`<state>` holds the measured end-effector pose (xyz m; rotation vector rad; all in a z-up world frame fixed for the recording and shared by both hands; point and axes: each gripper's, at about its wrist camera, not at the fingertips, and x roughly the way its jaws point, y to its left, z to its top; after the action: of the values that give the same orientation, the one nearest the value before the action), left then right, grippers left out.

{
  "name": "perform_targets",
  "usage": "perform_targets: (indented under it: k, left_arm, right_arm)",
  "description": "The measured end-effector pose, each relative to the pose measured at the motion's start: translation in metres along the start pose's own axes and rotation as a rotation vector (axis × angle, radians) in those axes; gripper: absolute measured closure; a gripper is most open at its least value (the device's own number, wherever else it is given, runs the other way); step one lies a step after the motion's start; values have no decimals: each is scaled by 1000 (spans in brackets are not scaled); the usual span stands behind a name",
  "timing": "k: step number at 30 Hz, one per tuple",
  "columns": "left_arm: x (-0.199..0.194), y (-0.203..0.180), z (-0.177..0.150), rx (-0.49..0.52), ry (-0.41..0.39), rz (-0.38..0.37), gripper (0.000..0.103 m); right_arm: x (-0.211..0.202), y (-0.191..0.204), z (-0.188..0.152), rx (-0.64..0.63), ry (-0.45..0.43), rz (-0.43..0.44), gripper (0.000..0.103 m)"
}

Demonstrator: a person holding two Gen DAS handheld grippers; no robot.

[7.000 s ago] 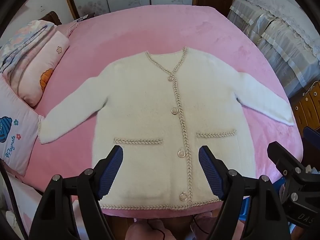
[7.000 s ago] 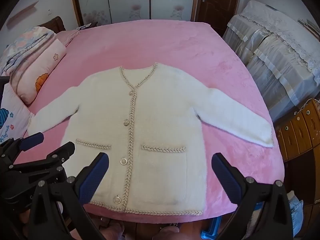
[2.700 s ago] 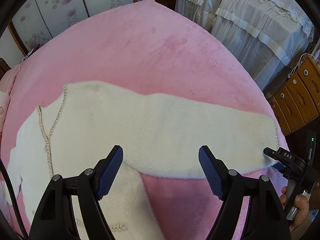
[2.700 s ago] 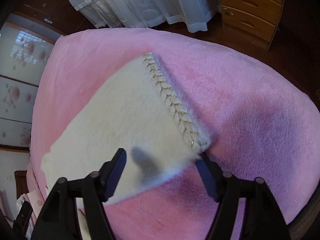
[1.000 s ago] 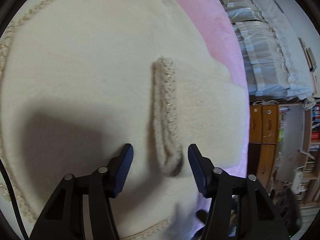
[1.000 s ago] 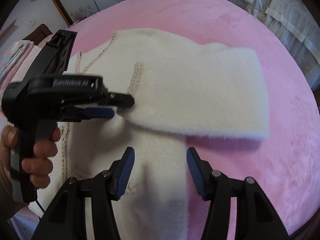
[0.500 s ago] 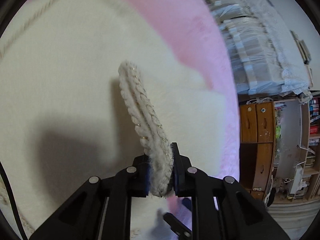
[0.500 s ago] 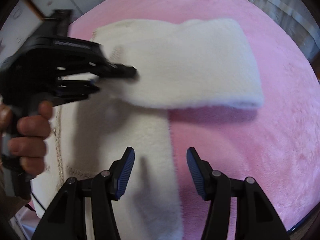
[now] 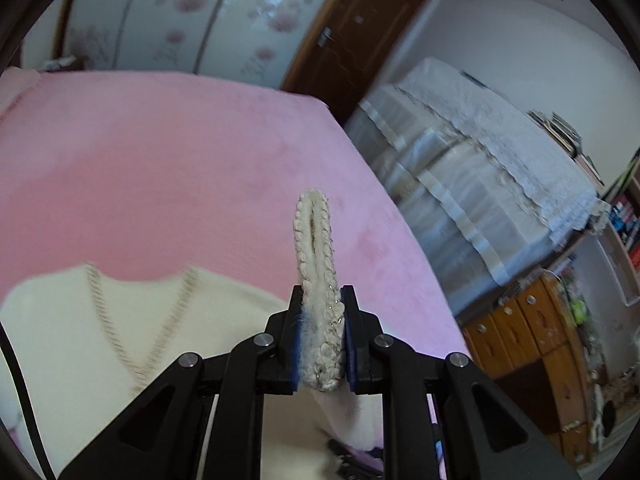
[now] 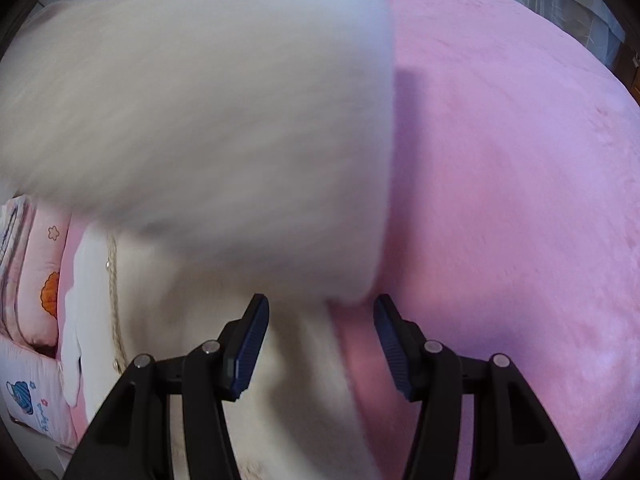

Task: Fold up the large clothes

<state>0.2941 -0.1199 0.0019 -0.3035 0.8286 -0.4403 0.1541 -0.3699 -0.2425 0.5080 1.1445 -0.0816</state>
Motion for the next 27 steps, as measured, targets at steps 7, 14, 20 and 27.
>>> perform_targets:
  k: [7,14,20,27]
  left_arm:
    - [-17,126,-44,-109,78,288,89]
    - [38,233,-160,-246,359,392,86]
    - [43,253,-155,-283,381,287,73]
    - [72,262,-118,-150,473,234,67]
  right_arm:
    - [3,49,5,-275,-79,-169,49]
    - [17,73,-31,-533,-33,-364,50]
    - [-3,74,-23,-601,49,-239,49]
    - [-49,77,3,-515,47,1,39]
